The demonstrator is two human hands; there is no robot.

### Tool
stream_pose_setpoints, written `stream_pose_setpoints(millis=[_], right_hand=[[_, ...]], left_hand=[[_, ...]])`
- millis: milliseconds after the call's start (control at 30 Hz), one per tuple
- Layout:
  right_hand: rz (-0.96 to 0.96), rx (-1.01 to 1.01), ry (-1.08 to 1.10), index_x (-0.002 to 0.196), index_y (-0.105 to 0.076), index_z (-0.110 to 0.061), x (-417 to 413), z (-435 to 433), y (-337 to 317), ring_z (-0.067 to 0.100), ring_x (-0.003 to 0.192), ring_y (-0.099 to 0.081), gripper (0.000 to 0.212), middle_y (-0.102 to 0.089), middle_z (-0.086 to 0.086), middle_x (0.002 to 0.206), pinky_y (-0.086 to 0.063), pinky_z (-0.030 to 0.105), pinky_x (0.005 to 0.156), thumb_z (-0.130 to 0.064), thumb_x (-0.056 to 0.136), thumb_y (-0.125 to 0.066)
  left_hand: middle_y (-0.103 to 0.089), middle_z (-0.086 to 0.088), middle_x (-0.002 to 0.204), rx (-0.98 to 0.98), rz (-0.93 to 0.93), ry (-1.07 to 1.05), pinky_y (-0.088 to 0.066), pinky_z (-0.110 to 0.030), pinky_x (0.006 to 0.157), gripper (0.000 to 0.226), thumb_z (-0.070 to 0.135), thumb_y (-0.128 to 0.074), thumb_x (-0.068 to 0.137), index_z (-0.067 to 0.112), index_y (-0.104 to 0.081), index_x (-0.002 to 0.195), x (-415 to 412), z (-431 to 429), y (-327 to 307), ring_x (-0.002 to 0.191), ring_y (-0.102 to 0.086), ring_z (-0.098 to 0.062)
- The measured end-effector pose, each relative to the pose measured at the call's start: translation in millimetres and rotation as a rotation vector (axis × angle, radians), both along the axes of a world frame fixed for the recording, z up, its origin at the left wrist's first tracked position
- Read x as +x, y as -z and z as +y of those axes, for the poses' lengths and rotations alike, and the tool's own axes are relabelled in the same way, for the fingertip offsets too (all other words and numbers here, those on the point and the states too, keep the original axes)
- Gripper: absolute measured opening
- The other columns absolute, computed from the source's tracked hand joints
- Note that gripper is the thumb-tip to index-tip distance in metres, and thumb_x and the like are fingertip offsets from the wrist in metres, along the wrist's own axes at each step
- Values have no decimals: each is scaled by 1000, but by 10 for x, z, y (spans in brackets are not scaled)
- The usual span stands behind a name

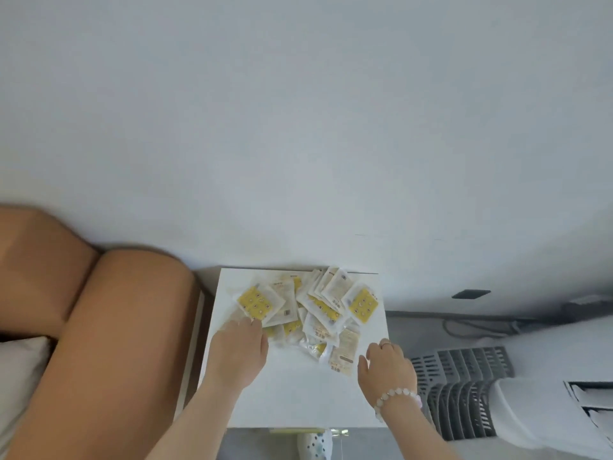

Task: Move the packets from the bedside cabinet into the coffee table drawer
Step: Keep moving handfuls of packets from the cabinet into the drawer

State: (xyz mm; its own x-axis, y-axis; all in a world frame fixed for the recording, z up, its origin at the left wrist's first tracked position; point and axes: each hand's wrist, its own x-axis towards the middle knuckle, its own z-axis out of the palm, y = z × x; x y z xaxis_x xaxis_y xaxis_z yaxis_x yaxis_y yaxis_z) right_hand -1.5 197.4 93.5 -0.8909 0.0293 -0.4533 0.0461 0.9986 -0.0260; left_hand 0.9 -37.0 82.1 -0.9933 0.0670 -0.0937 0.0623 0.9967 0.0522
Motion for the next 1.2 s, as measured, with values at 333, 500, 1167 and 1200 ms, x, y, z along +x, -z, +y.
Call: stream_pose_setpoints(millis=[333, 500, 1167, 1200], right_hand=[[-151, 72, 94, 149, 9, -22, -1200, 352, 1064, 28, 143, -13, 102, 0, 8, 156, -49, 36, 92, -40, 81, -65], [-232, 80, -61, 142, 32, -29, -1530, 184, 1446, 32, 146, 6, 126, 19, 8, 156, -47, 45, 99, -35, 76, -75], [-339, -15, -280, 148, 12, -35, -1480, 365, 1644, 17, 103, -62, 96, 6, 5, 159, -49, 20, 67, 7, 85, -46], [-338, -27, -265, 149, 6, -35, -1456, 390, 1633, 16, 101, -63, 92, 6, 4, 159, -47, 19, 65, 7, 86, -45]], left_hand=[[-59, -11, 82, -130, -244, -244, -41, -28, 45, 66, 38, -88, 47, 1, -65, 96, -499, -316, 852, 63, -58, -30], [5, -4, 157, -70, -475, -297, -40, -35, 96, 93, 47, -58, 83, 21, 0, 151, -651, -83, 1208, 136, -24, -31], [-11, -11, 157, -71, -462, -229, -52, -31, 71, 84, 12, -57, 88, 27, -4, 151, -595, -118, 1619, 113, -49, -28], [-23, -13, 154, -44, -445, -245, -53, -32, 64, 87, 13, -68, 81, 25, -17, 151, -568, -123, 1607, 105, -55, -28]])
